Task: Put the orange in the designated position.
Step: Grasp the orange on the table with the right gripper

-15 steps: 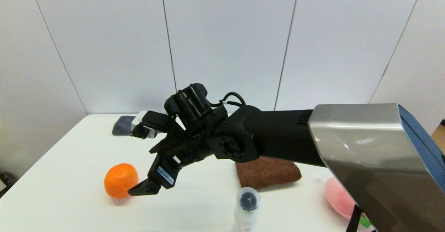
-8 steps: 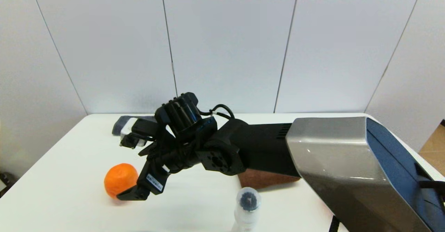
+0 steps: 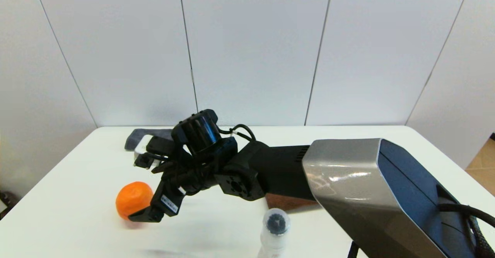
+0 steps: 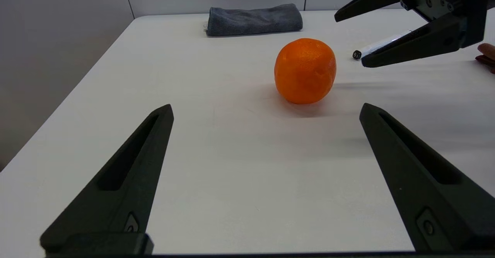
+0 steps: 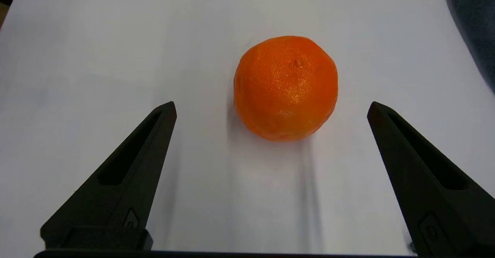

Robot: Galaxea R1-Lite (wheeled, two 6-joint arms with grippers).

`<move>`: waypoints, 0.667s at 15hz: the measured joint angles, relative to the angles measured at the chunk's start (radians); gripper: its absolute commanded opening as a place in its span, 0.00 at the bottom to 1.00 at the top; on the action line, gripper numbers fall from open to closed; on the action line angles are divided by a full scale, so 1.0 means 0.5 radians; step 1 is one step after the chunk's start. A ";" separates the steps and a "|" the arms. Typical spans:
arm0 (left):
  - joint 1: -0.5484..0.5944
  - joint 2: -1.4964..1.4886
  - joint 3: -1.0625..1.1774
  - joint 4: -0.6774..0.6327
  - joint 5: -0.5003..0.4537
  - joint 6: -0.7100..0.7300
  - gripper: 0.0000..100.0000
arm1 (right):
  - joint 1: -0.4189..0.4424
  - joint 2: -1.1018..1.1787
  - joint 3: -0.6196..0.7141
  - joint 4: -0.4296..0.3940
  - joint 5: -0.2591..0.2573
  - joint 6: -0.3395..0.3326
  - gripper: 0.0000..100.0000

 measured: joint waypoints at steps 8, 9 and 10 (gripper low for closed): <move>0.000 0.000 0.000 0.000 -0.001 0.000 1.00 | 0.025 0.080 -0.001 -0.173 0.025 0.005 1.00; 0.000 0.000 0.000 -0.001 0.000 -0.001 1.00 | 0.026 0.088 -0.001 -0.173 0.022 0.003 1.00; 0.000 0.000 0.000 -0.001 0.000 0.000 1.00 | 0.026 0.094 -0.001 -0.172 0.020 0.003 1.00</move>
